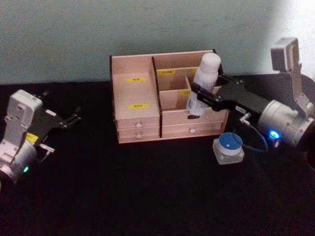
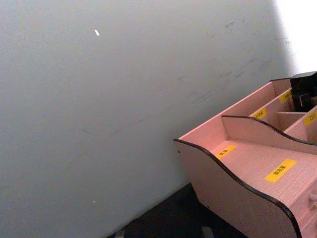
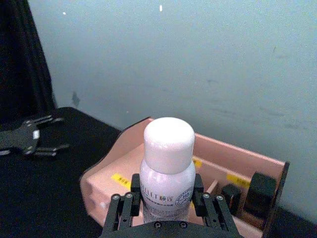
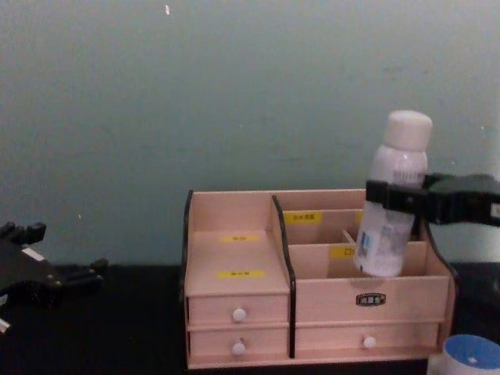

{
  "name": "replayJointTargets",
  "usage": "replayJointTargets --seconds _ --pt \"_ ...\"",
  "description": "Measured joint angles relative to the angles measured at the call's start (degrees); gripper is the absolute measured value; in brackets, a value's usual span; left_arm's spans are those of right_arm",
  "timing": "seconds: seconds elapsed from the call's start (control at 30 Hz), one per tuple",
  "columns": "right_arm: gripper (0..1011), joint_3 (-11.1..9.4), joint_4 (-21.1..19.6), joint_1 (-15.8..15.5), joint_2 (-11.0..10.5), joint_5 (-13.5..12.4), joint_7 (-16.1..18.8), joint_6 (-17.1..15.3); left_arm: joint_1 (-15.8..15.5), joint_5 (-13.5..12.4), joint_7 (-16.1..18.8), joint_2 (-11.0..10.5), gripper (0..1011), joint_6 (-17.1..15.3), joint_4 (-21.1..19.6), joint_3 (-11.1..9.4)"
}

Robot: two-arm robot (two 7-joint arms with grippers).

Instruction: Pick up the facial cleanser and watermelon frost from the table and place them into the tiered storage box.

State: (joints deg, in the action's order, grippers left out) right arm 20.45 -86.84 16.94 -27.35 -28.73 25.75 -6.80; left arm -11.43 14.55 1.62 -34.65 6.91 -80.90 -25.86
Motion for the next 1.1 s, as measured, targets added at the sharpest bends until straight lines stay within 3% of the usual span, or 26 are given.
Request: replayJointTargets --seconds 0.47,1.1 --pt "595 2.5 8.8 8.3 5.4 3.2 -2.0 0.4 0.0 0.0 0.0 0.0 1001 0.0 0.0 0.0" --pt "595 3.8 20.3 15.6 11.4 6.8 -2.2 2.0 0.0 0.0 0.0 0.0 1001 0.0 0.0 0.0"
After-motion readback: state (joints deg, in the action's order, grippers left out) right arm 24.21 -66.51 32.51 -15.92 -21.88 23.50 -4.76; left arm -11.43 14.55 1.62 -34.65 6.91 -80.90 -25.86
